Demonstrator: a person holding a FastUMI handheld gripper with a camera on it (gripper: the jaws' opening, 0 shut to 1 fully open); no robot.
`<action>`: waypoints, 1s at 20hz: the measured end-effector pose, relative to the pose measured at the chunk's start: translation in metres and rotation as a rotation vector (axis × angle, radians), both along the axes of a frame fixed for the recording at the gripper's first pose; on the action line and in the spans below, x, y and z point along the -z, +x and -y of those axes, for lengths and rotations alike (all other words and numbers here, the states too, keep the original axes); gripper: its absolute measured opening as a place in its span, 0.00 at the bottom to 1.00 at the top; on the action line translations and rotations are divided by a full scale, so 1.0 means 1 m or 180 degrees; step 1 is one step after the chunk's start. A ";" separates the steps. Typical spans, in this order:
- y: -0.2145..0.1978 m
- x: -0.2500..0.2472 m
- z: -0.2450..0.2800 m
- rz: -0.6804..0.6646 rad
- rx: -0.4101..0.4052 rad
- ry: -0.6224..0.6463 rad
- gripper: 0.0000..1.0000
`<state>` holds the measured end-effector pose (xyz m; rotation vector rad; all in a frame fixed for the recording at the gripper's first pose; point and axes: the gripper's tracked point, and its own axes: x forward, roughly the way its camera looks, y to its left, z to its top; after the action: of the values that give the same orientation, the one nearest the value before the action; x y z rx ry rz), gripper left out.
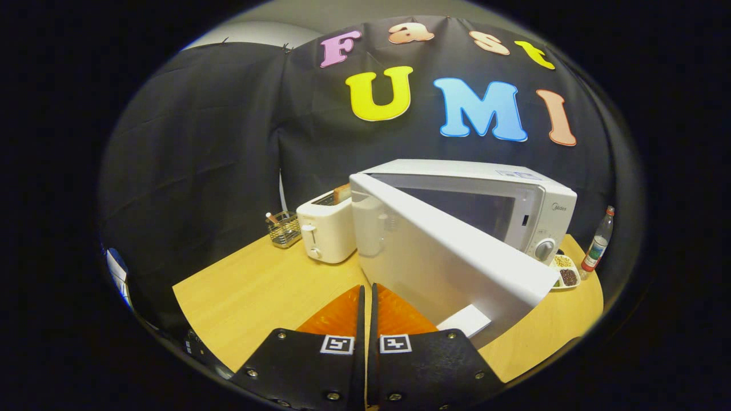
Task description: Open the microwave, put the food inside, and close the microwave door.
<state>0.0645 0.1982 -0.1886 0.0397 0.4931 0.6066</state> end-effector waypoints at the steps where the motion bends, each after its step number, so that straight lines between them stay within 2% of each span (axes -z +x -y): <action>1: 0.011 0.002 0.006 0.0012 0.0039 -0.0014 0.02; 7: 0.070 0.014 0.035 -0.0009 0.0291 -0.0064 0.02; 14: 0.129 0.028 0.049 0.0015 0.0532 -0.0131 0.02; 20: 0.184 0.035 0.054 -0.0016 0.0841 -0.0113 0.02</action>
<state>0.2480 0.1442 -0.2240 0.0716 0.4937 0.3391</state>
